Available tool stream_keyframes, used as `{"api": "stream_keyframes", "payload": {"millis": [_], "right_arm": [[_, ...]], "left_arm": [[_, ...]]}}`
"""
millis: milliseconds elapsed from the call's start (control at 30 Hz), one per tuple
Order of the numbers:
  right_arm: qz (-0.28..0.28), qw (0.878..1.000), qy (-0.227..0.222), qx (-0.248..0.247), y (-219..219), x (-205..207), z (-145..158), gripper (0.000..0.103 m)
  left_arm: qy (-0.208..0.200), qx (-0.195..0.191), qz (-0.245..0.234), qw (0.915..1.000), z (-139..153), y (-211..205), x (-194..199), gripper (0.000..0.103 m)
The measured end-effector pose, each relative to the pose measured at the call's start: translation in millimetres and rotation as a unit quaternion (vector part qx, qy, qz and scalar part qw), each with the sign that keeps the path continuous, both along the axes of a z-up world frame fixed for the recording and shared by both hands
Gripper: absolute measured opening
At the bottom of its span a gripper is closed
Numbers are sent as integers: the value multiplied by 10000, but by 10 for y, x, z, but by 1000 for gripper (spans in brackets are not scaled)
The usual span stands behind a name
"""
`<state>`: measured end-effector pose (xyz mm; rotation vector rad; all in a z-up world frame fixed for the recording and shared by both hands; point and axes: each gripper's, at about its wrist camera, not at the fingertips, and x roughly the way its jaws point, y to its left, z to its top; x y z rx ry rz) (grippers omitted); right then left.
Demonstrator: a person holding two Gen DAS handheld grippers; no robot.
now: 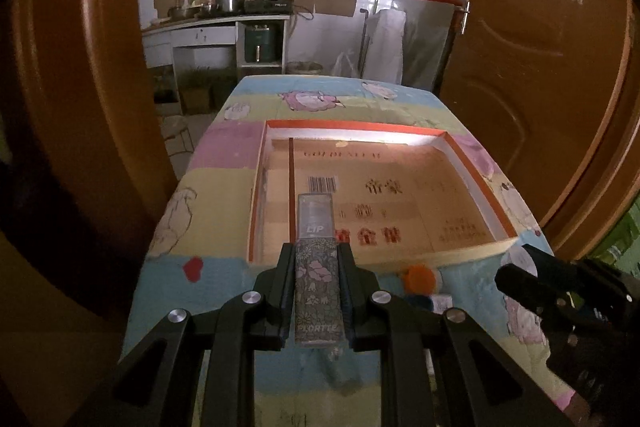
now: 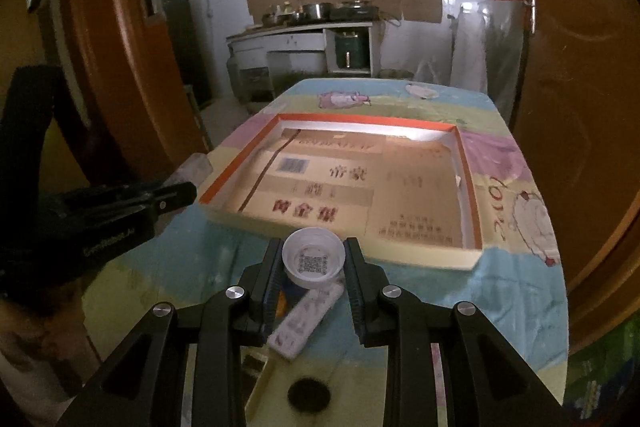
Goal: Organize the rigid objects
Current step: 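Carry the white cup and floral tube with both grippers over the cardboard tray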
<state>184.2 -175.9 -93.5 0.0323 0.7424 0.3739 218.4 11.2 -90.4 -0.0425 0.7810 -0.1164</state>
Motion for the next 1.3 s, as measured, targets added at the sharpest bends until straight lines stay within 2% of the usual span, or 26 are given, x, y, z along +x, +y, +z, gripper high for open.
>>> {"api": "stream_keyframes", "payload": {"millis": [467, 900, 1300], "right_arm": [[71, 9994, 282, 161, -73, 996, 97, 30], [142, 9970, 747, 120, -48, 1801, -197, 30], [79, 9944, 1046, -149, 9, 2224, -538, 31]], "left_arm": [[257, 155, -158, 9994, 62, -99, 814, 20], [814, 187, -170, 9964, -296, -189, 1521, 20], [1047, 194, -194, 9941, -557, -238, 1762, 20]]}}
